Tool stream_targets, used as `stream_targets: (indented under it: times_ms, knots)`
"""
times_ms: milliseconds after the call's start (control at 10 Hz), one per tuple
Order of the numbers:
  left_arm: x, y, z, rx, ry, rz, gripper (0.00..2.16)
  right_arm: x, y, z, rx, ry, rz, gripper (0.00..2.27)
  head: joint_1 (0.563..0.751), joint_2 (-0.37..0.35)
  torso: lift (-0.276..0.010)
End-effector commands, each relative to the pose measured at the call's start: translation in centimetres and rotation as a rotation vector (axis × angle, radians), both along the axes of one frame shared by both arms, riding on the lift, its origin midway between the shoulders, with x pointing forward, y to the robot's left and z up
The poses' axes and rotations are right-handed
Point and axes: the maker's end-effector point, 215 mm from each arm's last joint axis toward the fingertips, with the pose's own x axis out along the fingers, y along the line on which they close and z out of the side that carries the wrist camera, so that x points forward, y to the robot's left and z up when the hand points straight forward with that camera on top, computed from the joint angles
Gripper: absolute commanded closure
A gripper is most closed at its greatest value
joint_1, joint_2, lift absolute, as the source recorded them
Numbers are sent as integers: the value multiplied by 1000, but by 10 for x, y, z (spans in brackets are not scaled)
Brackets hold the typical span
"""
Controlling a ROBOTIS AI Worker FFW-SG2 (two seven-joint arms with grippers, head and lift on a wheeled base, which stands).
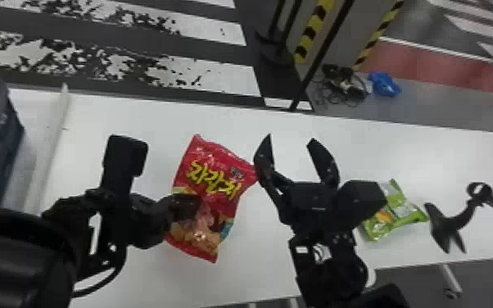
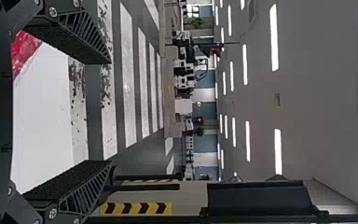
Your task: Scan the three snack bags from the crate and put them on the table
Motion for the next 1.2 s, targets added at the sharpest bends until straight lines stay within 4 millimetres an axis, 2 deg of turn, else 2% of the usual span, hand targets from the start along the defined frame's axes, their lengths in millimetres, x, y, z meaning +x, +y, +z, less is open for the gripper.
stream_targets:
  times_ms: [0,200,700,800,900,1000,1100]
  knots:
    - [-6,-24,-24,6,4,-58,2121,1,1,0,4,-1,3,130,695,-350,-94]
    - [-13,-37,-51,8,15,-112,2118,2,3,1,6,-3,9,130,695,-350,-94]
    - [-20,-53,-66,-74,37,-172,2047,6,8,-2,9,0,20,130,695,-350,-94]
    - [-17,-54,-67,-67,19,-159,1652,5,8,-2,11,-1,20,130,695,-350,-94]
    - [-15,-53,-67,-62,11,-157,130,6,7,-2,8,-1,21,130,695,-350,-94]
    - [-11,-51,-67,-44,-1,-146,-2,6,6,-2,9,-1,21,130,695,-350,-94]
    - [-5,-49,-65,-34,-17,-139,19,5,5,-2,7,0,21,130,695,-350,-94]
